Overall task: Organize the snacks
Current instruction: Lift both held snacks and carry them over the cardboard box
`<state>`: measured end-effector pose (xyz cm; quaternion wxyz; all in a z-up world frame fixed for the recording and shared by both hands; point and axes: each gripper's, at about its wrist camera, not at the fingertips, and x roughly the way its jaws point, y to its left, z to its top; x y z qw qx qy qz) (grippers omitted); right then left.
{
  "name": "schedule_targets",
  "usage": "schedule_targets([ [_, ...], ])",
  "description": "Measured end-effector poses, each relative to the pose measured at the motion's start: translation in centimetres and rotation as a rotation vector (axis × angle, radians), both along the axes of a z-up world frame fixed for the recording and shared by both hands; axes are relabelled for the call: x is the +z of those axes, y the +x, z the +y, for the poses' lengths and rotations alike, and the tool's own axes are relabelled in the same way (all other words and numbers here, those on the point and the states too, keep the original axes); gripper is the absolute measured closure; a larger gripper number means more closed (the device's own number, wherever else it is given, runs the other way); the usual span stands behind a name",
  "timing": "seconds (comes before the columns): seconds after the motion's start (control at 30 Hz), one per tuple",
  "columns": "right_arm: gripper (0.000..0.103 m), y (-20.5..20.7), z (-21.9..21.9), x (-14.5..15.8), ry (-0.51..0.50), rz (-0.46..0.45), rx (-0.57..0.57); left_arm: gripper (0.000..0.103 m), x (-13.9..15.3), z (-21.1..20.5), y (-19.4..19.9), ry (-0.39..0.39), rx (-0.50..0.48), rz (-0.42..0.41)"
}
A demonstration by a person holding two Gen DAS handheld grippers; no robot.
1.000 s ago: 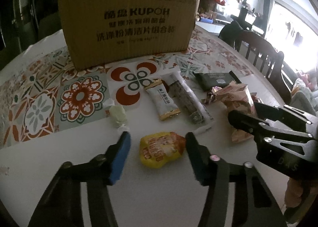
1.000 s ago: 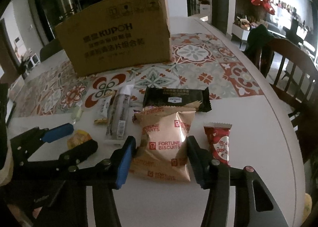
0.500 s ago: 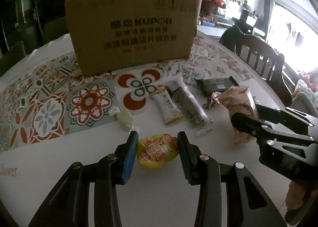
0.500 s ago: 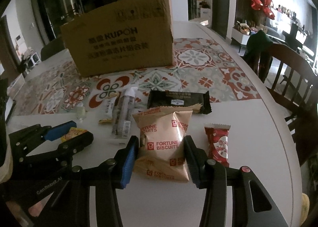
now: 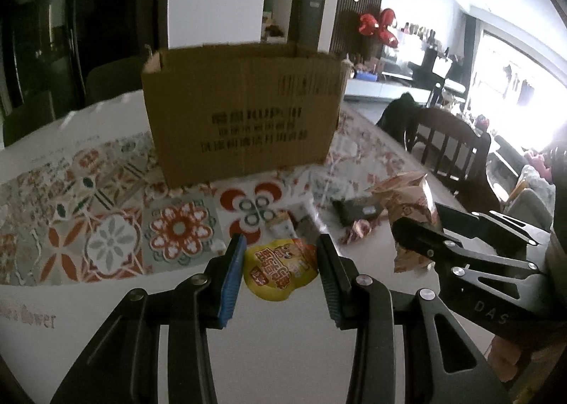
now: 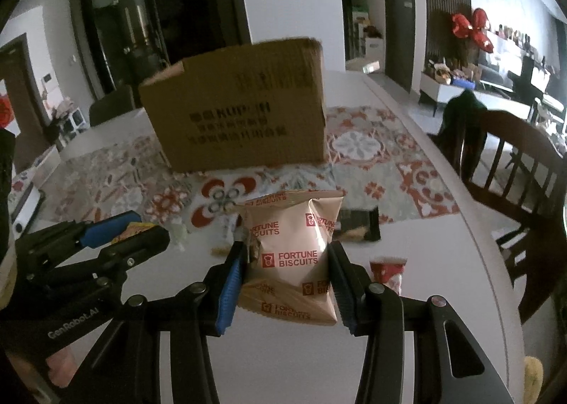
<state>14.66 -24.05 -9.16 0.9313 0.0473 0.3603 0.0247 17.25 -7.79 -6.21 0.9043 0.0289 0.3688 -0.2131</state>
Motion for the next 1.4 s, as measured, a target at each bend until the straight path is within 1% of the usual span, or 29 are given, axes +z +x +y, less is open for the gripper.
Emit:
schedule_targets([
  [0.43,0.056,0.8,0.1,4.2,0.002,-0.119,0.006,0.063,4.4,0.5,0.5,-0.026,0.013,-0.138],
  [0.73,0.056,2.8,0.1,6.1,0.008,-0.166,0.025,0.063,6.7,0.8,2.2,-0.034,0.029,-0.211],
  [1.17,0.056,7.0,0.0,8.3,0.023,-0.203,0.044,0.063,9.1,1.0,6.0,-0.018,0.064,-0.276],
  [1.4,0.056,9.2,0.5,9.8,0.012,-0.226,0.060,0.063,10.4,1.0,7.9,-0.008,0.076,-0.308],
])
